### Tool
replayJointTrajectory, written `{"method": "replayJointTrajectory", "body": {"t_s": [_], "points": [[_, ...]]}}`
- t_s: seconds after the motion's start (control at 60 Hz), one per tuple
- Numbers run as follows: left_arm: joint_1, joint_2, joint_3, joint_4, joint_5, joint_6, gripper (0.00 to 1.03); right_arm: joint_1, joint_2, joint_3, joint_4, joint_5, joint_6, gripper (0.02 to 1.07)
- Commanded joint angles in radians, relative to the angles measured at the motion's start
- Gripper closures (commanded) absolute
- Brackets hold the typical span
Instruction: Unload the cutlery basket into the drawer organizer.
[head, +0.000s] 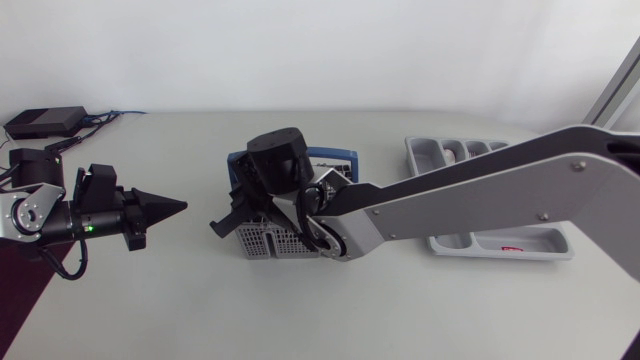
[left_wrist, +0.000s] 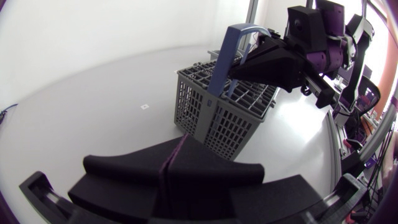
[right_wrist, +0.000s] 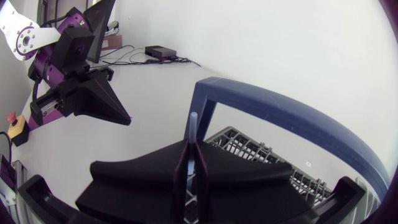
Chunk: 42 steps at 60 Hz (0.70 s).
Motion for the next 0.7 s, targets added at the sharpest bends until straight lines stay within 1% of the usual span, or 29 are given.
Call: {"method": "replayJointTrajectory", "body": {"t_s": [0.0,0.033,0.05,0.083,0.1,0.15,0.233,0.583,0.667,0.683], "points": [[-0.004,-0.02,0.002,0.0,0.017,0.015,0.87,-0.001,-0.027,-0.007,-0.011,0.007,-0.031,1.0],[-0.006,-0.02,0.0,0.0,0.017,0.015,0.87,-0.001,-0.024,-0.006,-0.012,0.007,-0.031,0.95],[-0.007,-0.02,0.0,0.0,0.017,0.015,0.87,-0.003,-0.022,-0.004,-0.015,0.005,-0.031,0.9],[-0.009,-0.02,-0.001,0.0,0.017,0.015,0.87,-0.003,-0.021,-0.003,-0.017,0.005,-0.033,0.86],[-0.011,-0.02,-0.001,0.001,0.017,0.017,0.87,-0.005,-0.022,-0.004,-0.019,0.005,-0.031,0.79],[-0.011,-0.02,-0.003,0.001,0.017,0.017,0.87,-0.005,-0.025,-0.009,-0.019,0.005,-0.033,0.69],[-0.011,-0.02,-0.008,0.001,0.017,0.02,0.87,-0.006,-0.041,-0.021,-0.019,0.004,-0.031,0.6],[-0.021,-0.026,-0.008,0.001,0.017,0.015,0.87,-0.014,-0.102,-0.062,-0.012,0.001,-0.03,0.61],[-0.023,-0.031,-0.008,0.001,0.017,0.015,0.87,-0.015,-0.102,-0.062,-0.008,0.001,-0.03,0.68],[-0.023,-0.031,-0.008,0.001,0.017,0.014,0.87,-0.015,-0.102,-0.062,-0.005,0.001,-0.03,0.71]]}}
